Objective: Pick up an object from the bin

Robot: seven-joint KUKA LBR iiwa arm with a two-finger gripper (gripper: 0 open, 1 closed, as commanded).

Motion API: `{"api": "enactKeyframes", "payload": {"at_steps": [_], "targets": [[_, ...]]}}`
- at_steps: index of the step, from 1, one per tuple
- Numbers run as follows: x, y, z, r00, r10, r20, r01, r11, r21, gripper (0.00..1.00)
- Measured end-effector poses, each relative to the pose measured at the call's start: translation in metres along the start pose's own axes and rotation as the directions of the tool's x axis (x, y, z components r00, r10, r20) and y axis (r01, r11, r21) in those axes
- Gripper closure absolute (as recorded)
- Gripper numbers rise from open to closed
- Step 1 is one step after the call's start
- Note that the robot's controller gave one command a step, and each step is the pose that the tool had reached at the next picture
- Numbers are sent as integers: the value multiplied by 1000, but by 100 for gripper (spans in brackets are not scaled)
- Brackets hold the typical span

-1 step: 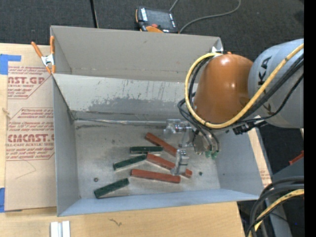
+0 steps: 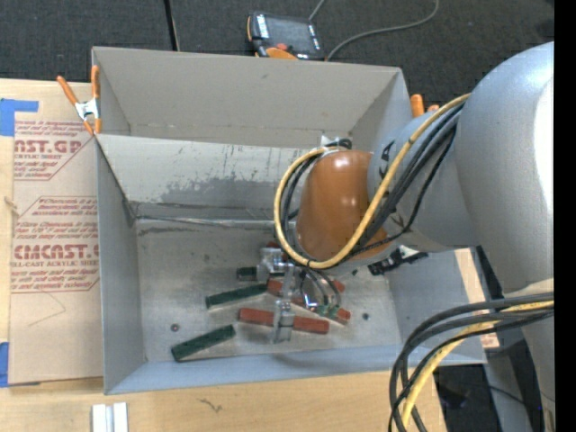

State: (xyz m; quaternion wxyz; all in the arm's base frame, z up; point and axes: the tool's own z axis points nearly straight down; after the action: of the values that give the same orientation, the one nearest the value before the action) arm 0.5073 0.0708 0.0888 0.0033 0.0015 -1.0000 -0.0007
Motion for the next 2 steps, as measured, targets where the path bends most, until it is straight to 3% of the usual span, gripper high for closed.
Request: {"api": "enactKeyframes", "payload": {"at_steps": [1,2], "targets": [[-43,-21,-37,1000,-2,14,2,1000,1,0],[1,-25,19,984,177,6,-177,984,-1,0]]}}
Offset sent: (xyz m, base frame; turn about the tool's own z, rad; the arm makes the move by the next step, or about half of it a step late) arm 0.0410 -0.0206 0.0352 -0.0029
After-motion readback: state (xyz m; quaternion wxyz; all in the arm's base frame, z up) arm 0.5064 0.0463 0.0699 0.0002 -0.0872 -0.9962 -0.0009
